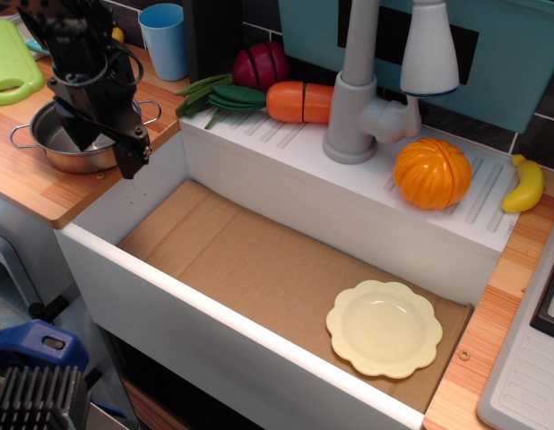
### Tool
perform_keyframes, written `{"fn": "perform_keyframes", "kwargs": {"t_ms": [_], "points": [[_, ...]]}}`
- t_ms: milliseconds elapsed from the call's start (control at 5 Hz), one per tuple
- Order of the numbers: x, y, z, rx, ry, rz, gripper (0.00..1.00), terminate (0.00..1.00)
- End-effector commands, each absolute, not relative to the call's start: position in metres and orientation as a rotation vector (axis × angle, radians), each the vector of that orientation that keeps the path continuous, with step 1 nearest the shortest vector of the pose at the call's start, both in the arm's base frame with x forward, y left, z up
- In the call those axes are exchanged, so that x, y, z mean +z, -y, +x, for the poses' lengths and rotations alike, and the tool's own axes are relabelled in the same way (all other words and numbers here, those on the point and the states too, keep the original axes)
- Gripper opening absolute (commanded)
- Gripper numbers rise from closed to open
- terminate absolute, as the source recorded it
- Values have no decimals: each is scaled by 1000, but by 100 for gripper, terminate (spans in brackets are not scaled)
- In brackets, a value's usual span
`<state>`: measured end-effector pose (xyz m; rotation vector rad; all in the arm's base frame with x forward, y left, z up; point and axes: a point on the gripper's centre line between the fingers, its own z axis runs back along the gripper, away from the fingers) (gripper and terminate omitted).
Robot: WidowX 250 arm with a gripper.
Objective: Put pot or pan in sink
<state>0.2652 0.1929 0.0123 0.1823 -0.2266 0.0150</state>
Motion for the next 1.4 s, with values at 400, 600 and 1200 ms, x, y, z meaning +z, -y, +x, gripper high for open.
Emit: {"fn": "perform_keyframes", "kwargs": {"t_ms": [400, 600, 1200], "points": [[24, -199, 275, 10, 215, 201, 0, 0], [30, -190, 275, 3, 221, 204, 0, 0], [53, -104, 287, -8, 239, 284, 0, 0]]}}
